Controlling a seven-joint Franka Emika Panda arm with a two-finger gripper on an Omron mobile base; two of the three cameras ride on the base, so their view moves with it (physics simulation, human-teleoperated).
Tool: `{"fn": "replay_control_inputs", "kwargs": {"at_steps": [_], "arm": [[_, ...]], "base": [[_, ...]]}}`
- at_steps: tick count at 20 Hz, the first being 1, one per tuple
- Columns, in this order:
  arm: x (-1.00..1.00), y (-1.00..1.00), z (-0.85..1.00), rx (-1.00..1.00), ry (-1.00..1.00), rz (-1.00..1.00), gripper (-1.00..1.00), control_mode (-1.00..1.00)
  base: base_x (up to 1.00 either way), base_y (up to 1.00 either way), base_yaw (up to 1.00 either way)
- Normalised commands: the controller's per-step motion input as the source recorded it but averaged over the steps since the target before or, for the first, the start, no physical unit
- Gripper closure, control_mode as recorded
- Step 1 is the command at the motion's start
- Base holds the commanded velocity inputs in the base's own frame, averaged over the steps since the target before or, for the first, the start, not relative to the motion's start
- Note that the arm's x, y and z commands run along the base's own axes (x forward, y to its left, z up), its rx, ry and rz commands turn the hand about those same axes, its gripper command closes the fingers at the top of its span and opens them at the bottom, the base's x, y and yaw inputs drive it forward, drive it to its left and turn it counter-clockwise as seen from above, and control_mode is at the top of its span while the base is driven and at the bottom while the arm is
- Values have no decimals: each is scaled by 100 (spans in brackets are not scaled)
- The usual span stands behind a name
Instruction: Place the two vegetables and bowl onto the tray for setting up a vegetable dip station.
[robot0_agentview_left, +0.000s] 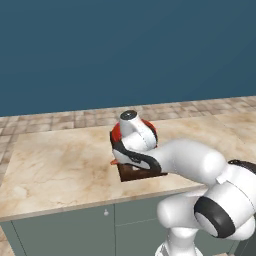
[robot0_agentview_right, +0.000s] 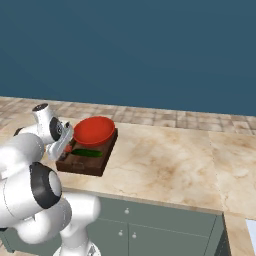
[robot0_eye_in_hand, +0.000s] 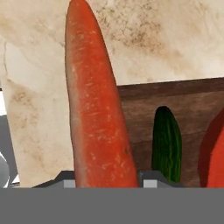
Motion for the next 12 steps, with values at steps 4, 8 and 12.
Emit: {"fn": "replay_control_inputs", "kwargs": {"at_steps": [4, 8, 12], "arm": [[-11, -71, -14, 4, -6, -6, 100, -100], [2, -55, -9, 5, -7, -1, 100, -100], [12, -36, -13, 1, -6, 0, 100, -100]], "base": [[0, 0, 0], [0, 0, 0], [0, 0, 0]]}}
